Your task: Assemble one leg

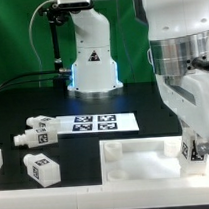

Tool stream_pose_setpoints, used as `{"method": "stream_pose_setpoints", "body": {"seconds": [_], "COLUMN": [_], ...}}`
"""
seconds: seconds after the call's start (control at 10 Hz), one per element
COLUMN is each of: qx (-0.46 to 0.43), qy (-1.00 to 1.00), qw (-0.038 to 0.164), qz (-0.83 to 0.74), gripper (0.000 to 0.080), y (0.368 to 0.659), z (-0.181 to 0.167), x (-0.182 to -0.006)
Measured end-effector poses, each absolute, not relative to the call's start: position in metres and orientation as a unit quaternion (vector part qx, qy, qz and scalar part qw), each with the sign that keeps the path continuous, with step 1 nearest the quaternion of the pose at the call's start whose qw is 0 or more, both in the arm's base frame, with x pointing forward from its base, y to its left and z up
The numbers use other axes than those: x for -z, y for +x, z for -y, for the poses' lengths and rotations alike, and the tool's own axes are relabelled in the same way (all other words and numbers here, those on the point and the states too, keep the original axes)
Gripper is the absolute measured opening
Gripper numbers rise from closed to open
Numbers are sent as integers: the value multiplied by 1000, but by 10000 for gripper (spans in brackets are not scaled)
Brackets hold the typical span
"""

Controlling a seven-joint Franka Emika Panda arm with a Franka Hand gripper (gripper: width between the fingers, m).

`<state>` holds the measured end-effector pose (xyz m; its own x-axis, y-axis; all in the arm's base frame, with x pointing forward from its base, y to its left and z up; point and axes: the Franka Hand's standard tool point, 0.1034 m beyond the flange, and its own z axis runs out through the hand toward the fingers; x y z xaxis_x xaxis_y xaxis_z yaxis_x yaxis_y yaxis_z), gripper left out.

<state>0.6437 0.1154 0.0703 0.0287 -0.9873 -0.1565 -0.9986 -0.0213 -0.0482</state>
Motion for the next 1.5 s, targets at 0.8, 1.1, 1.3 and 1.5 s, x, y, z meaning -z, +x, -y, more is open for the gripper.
{"method": "stream_pose_setpoints", "body": {"seconds": [0.8, 1.1, 1.3, 1.5], "qx": [-9, 50, 45, 37], "qy": [-909, -967, -960, -943], "qw": [82, 64, 66, 65], "qz": [-408, -240, -269, -324], "gripper": [648, 649, 511, 330], "y": [643, 648, 647, 644], "z": [-115, -115, -115, -110], "x": [-72, -70, -70, -67]}}
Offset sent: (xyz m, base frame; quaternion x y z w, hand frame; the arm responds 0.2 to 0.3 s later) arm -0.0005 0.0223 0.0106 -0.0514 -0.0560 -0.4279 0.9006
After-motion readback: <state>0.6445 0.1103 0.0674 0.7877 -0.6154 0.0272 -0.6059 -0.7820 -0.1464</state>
